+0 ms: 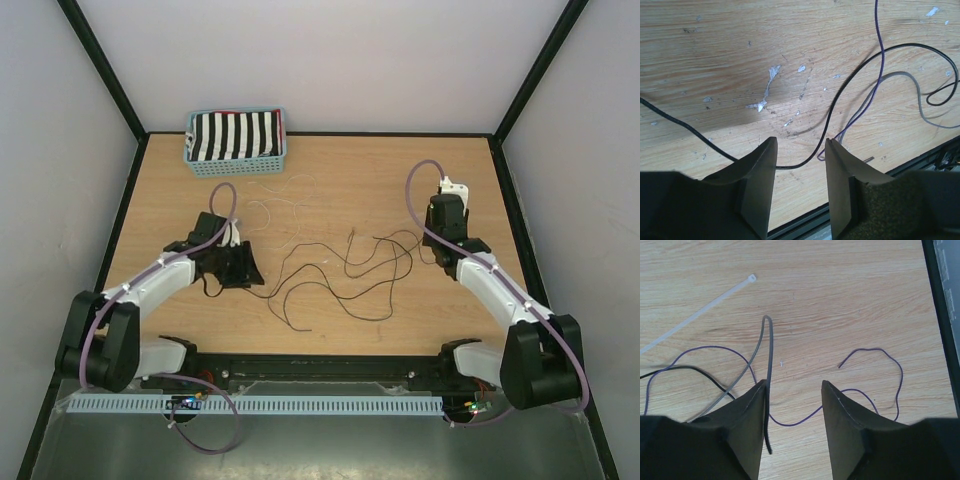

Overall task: Zip-tie the wires
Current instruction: Straighten the cable at the center of the board.

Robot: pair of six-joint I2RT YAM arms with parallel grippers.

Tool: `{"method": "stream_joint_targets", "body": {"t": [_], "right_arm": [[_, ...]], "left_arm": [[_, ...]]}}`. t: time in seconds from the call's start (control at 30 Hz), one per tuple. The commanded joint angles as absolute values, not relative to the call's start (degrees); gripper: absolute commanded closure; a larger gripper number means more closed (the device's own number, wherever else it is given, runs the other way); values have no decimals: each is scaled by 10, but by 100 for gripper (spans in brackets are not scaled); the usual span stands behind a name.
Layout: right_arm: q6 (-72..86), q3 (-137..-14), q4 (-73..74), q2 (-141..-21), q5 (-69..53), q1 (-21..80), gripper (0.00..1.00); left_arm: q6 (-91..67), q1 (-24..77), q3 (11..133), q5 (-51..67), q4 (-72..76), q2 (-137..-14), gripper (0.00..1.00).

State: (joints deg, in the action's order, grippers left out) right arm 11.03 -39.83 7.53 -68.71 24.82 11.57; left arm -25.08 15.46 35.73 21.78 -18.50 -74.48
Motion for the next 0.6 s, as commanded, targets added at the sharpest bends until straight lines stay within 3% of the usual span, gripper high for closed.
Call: {"method": "stream_joint_targets", "body": {"t": [0.0, 0.37, 0.57], "right_arm": [[105, -423, 88, -664, 235, 113, 41], [114, -483, 127, -613, 120, 113, 17], [147, -498, 112, -618, 10, 113, 12]], "left_arm": [[-244, 151, 375, 205, -204, -707, 53], [-220, 162, 463, 207, -202, -654, 35], [-187, 199, 592, 205, -196, -745, 28]]}}
